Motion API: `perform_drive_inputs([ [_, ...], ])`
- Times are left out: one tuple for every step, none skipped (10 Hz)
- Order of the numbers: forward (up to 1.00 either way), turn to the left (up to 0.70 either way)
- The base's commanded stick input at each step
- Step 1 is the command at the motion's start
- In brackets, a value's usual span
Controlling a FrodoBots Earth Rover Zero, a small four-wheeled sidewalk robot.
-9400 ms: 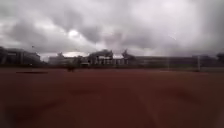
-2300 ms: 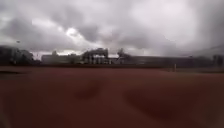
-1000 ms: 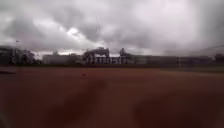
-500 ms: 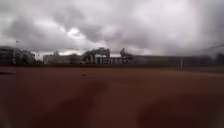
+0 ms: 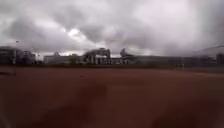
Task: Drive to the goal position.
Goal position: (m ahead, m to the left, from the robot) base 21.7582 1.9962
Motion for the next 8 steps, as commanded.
perform_drive_inputs([
  [0.7,0.0],
  [0.7,0.0],
  [0.7,0.0],
  [0.7,0.0],
  [0.7,0.0],
  [0.7,0.0],
  [0.7,0.0],
  [0.7,0.0],
])
